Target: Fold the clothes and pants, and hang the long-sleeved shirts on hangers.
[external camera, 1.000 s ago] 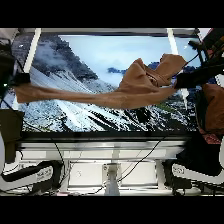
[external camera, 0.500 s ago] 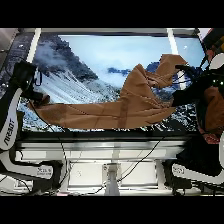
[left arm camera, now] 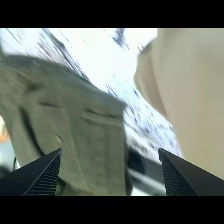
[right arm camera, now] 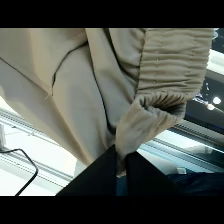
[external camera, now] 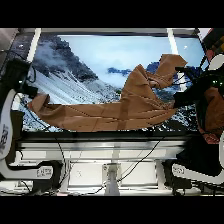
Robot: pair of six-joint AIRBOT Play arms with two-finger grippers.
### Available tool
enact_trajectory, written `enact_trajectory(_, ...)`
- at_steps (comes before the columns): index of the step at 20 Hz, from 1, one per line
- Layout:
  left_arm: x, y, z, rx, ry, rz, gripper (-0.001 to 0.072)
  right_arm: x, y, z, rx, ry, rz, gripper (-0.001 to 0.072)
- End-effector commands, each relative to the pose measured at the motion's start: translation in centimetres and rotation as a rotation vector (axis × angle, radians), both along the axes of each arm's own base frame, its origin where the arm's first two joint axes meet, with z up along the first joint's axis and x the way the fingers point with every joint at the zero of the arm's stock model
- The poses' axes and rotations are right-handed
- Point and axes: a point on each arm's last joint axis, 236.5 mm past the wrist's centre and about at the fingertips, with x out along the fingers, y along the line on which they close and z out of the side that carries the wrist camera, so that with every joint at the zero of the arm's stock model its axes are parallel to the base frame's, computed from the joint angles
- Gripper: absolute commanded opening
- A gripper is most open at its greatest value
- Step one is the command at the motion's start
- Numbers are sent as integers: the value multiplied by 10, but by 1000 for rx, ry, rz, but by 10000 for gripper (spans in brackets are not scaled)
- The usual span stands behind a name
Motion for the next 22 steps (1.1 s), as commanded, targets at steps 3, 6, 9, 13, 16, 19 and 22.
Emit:
enact_trajectory(3, -37, 27, 20, -157, -242, 60, 690, 6, -1, -1, -8, -27, -3, 29)
enact_trajectory(6, -70, 26, -32, -428, -305, 208, 687, 14, -2, -3, -11, -59, -10, 29)
enact_trajectory(9, -59, 5, -62, -722, -389, 298, 686, 14, -2, -3, -8, -62, 8, 29)
enact_trajectory(13, -35, 1, -101, -861, -427, 406, 570, 14, -2, -2, -3, -67, 28, 29)
enact_trajectory(16, -10, 5, -119, -913, -508, 478, 569, 14, -1, -2, -1, -67, 26, 29)
enact_trajectory(19, 6, 13, -122, -916, -586, 513, 568, 14, 0, -2, 2, -68, 22, 29)
enact_trajectory(22, 9, 22, -120, -893, -617, 514, 568, 14, 0, -2, 2, -66, 18, 29)
